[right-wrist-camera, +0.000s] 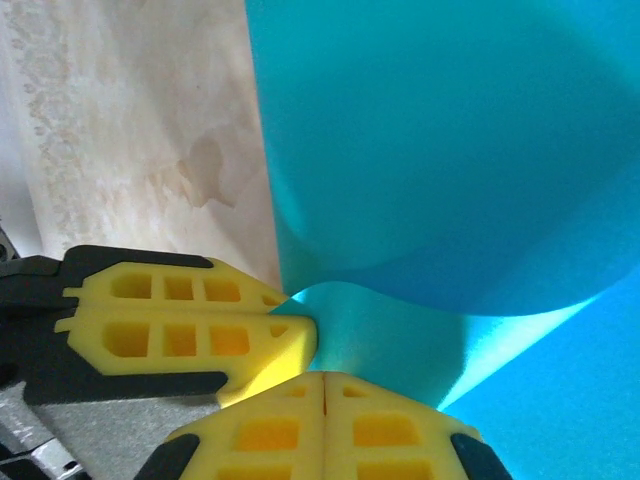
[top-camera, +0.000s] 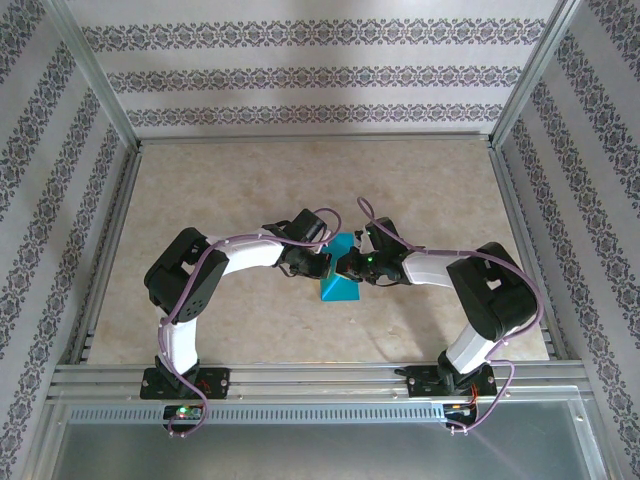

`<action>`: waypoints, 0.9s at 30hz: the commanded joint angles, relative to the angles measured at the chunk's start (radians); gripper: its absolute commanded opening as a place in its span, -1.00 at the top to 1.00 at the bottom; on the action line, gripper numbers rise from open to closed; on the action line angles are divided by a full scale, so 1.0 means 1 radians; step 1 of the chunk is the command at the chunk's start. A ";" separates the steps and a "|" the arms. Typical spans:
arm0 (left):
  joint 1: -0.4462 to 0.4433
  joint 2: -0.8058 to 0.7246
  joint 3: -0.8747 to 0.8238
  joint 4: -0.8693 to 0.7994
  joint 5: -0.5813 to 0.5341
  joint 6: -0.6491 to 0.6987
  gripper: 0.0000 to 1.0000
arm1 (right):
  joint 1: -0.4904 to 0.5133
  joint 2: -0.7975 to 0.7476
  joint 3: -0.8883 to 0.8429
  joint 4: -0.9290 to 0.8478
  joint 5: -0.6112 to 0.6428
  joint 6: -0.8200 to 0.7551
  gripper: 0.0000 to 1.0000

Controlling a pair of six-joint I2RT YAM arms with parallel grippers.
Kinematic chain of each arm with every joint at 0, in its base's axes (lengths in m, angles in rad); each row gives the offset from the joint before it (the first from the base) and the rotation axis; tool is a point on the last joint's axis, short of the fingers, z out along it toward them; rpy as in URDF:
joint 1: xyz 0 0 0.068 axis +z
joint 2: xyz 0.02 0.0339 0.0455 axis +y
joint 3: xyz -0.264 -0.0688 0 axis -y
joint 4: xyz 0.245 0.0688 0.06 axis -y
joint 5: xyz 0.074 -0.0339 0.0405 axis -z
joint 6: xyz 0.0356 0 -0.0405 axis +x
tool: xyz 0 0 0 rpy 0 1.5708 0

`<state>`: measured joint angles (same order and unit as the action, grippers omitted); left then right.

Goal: Fold a paper plane with a square sheet of paper (fold left side to right side)
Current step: Fold the triangle a second time at the center of the table.

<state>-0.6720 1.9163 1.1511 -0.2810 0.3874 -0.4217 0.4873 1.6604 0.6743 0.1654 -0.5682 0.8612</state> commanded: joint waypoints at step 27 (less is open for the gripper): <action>0.010 0.018 0.033 -0.052 -0.034 0.026 0.98 | 0.005 0.046 -0.012 -0.092 0.083 -0.071 1.00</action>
<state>-0.6720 1.9209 1.1625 -0.2893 0.3840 -0.4183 0.4873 1.6844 0.6743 0.1200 -0.5201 0.8112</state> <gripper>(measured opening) 0.052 0.060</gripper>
